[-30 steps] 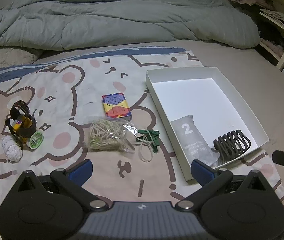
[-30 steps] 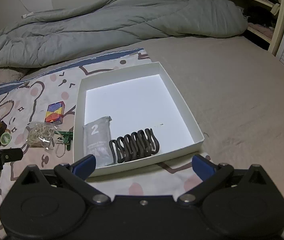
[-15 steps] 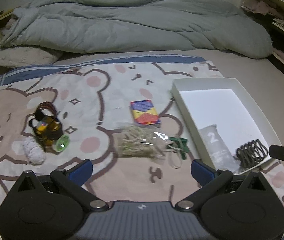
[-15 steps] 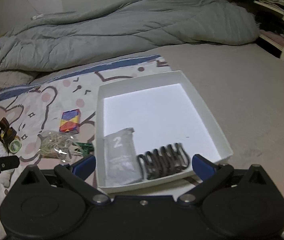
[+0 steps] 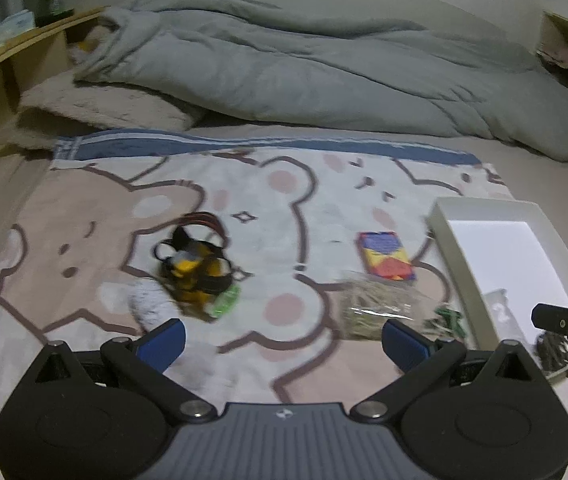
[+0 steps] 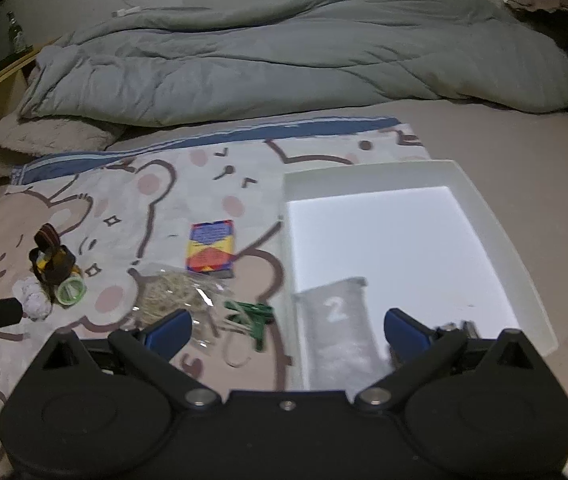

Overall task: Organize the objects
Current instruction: 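Grasp the green clip with the right tool while the left tool grasps the white cloth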

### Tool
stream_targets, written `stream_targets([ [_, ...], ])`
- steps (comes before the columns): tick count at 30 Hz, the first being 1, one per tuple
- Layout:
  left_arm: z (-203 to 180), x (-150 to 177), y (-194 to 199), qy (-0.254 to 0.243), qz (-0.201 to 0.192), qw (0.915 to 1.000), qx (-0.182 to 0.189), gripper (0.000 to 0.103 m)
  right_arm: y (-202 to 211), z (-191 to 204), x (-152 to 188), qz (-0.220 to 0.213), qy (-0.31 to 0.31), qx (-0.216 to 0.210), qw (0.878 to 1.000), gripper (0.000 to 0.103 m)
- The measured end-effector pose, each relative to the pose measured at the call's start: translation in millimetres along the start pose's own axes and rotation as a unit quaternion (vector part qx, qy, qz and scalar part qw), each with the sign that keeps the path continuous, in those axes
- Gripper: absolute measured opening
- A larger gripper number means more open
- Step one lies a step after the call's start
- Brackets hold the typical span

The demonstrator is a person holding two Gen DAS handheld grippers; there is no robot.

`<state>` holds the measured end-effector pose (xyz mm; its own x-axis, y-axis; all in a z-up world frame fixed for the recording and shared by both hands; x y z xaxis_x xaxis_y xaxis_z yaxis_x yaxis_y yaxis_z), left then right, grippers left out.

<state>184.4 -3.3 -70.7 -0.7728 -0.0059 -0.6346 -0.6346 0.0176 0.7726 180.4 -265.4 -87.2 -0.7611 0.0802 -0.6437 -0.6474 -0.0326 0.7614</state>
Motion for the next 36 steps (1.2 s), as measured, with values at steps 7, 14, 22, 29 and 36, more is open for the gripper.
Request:
stream_targets([
  [7,35,-3,-7,0.011,-0.001,0.9997,-0.023,0.103,-15,35,-8,-0.001,0.016,-0.018,1.0,0.103],
  [14,58,-2,-17,0.023,0.006,0.9991,-0.035,0.103,-16,52,-15,-0.024,0.016,-0.03,0.999,0.103],
  [22,74,6,-29,0.049,0.006,0.998,-0.039,0.103,-26,59,-18,-0.029,0.004,-0.045,0.999,0.103],
  [29,84,15,-45,0.068,0.013,0.997,-0.036,0.103,-44,57,-15,-0.03,0.031,-0.037,0.998,0.103],
  [36,81,23,-63,0.042,0.029,0.9972,-0.055,0.103,-69,48,-11,0.0,0.08,-0.027,0.996,0.075],
])
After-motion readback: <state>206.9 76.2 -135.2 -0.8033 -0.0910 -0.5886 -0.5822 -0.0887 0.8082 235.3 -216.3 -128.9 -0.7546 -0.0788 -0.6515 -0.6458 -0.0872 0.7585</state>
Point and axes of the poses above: each gripper's, at about its wrist camera, not at the fingertips, and y roughly against the way its jaws point, z to its left, x to its underside, the point moved 7 cm from there along -y, roughly the way its jaws point
